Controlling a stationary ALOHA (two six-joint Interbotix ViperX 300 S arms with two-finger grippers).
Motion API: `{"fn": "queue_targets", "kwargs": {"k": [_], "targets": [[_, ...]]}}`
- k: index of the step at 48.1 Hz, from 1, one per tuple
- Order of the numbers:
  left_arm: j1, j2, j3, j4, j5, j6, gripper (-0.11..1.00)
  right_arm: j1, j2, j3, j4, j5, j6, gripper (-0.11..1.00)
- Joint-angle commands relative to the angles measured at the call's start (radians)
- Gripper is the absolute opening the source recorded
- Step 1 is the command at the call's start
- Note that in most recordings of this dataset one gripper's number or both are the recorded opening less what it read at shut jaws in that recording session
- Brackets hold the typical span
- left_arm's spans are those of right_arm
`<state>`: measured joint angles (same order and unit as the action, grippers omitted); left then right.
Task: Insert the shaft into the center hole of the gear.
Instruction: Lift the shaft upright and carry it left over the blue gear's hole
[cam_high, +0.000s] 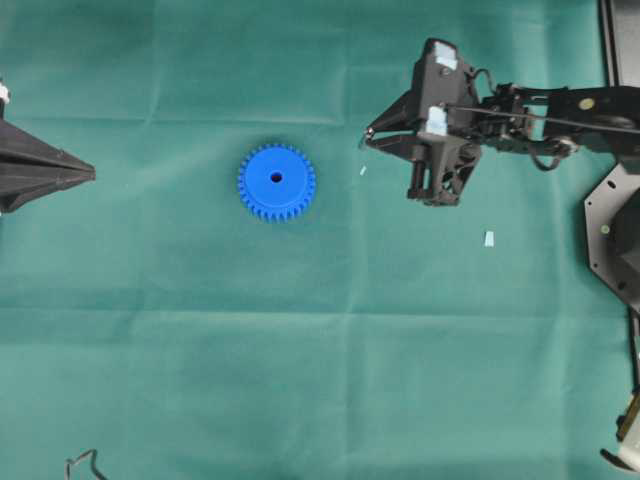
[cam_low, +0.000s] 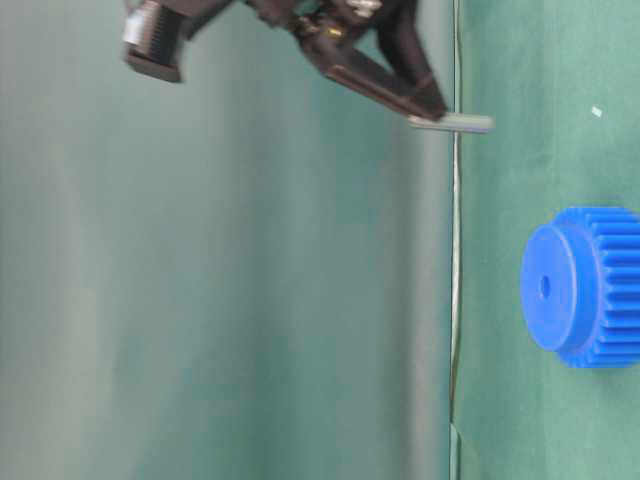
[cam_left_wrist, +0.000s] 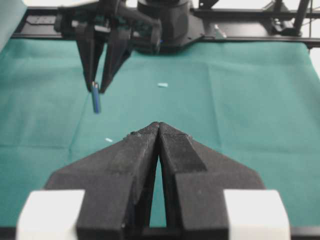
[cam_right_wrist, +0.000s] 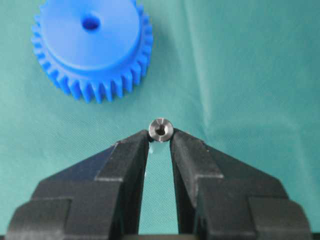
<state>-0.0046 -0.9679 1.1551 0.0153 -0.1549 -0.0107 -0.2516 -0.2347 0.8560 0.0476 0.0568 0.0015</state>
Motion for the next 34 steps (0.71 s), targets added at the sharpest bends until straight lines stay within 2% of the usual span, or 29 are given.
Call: {"fn": "queue_targets", "kwargs": {"k": [1,19,34], "targets": [[-0.002,0.003,-0.025,0.003,-0.008,0.000,0.00,0.003,-0.055,-0.023,-0.002,0.025,-0.002,0.21],[-0.002,0.005,-0.025,0.003,-0.006,0.000,0.00,0.020,-0.038,-0.044,-0.002,0.006,0.008,0.21],[-0.002,0.008,-0.025,0.003,-0.006,-0.002,0.00,0.075,0.103,-0.196,-0.002,-0.012,0.008,0.21]]}}
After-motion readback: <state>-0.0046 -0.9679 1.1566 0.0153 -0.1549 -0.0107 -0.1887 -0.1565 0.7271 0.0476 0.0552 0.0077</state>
